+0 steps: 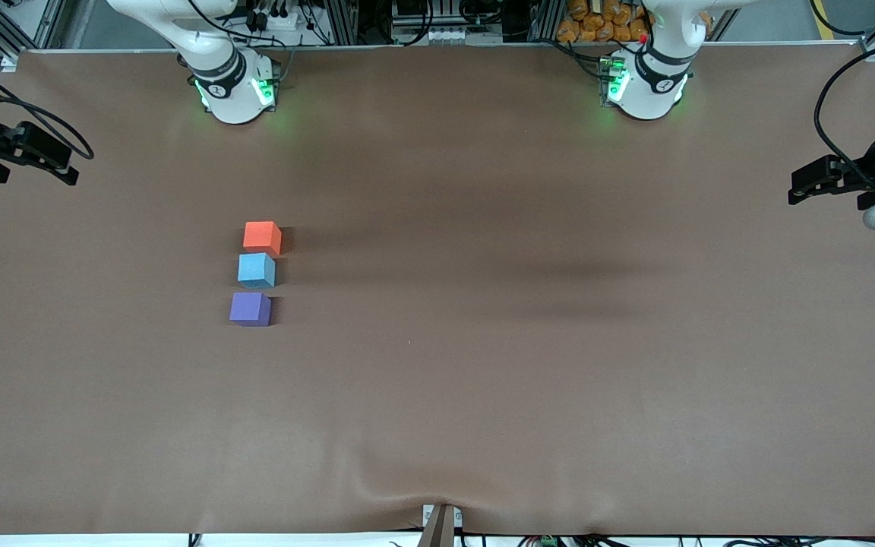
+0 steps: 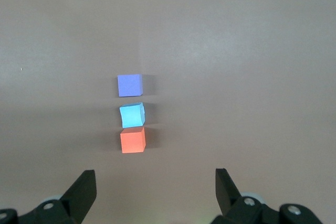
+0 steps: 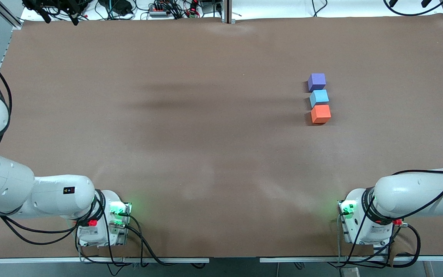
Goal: Place blue block between orange and purple blocks
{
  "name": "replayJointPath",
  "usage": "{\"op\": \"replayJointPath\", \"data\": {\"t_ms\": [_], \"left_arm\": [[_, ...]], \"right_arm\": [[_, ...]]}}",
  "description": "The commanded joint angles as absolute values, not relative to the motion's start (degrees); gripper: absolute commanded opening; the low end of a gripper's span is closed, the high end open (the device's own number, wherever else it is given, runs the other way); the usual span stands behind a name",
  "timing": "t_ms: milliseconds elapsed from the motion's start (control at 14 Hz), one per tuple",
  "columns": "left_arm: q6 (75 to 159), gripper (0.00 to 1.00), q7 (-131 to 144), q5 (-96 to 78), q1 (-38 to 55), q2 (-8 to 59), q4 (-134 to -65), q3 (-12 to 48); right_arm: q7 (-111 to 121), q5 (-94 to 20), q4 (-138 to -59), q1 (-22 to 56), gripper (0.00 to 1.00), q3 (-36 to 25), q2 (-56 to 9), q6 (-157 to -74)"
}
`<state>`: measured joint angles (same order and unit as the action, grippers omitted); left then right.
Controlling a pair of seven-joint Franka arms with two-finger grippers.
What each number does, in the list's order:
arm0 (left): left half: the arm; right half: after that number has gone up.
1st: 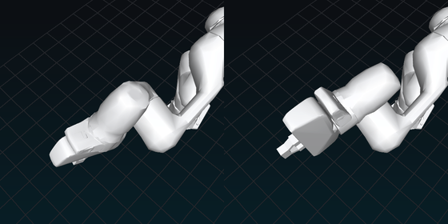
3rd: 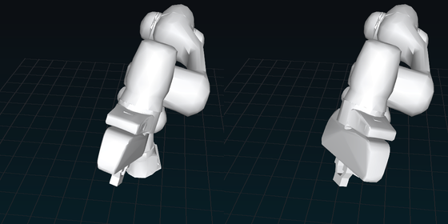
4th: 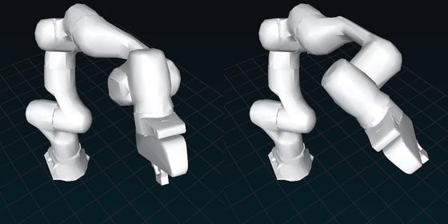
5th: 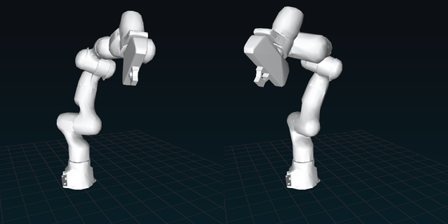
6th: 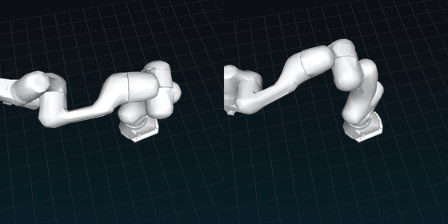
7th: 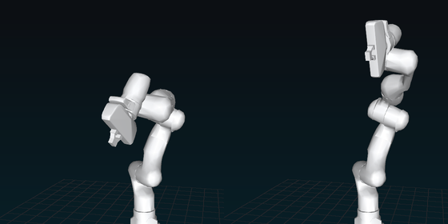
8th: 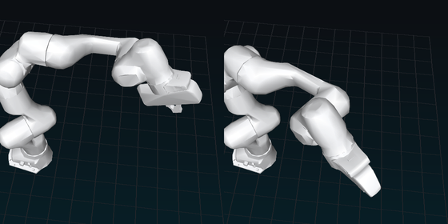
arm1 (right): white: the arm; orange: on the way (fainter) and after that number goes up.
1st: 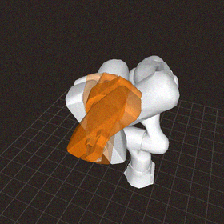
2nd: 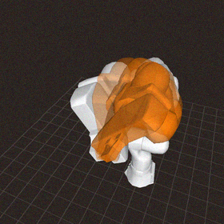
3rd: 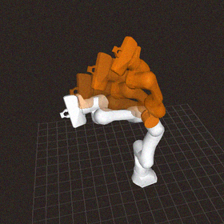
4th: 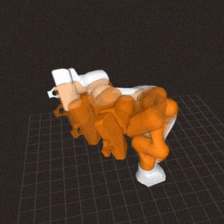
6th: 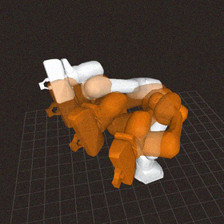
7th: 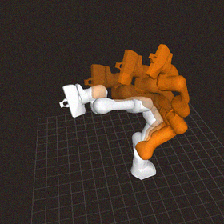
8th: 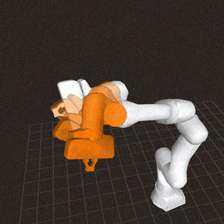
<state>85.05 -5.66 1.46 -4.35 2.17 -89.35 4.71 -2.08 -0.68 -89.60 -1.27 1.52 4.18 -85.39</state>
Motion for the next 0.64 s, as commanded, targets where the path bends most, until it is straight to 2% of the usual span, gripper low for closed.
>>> {"op": "replayJointPath", "data": {"t_ms": [0,571], "left_arm": [[84.90,1.00,-6.68,2.46,-4.22,1.41,-89.91,4.83],[84.90,1.00,-6.51,2.46,-4.13,1.41,-89.82,4.92]], "right_arm": [[0.79,-0.09,-88.15,-3.08,1.00,2.90,3.60,-84.73],[0.53,-0.09,-88.15,-3.34,1.00,4.13,3.60,-84.02]]}}
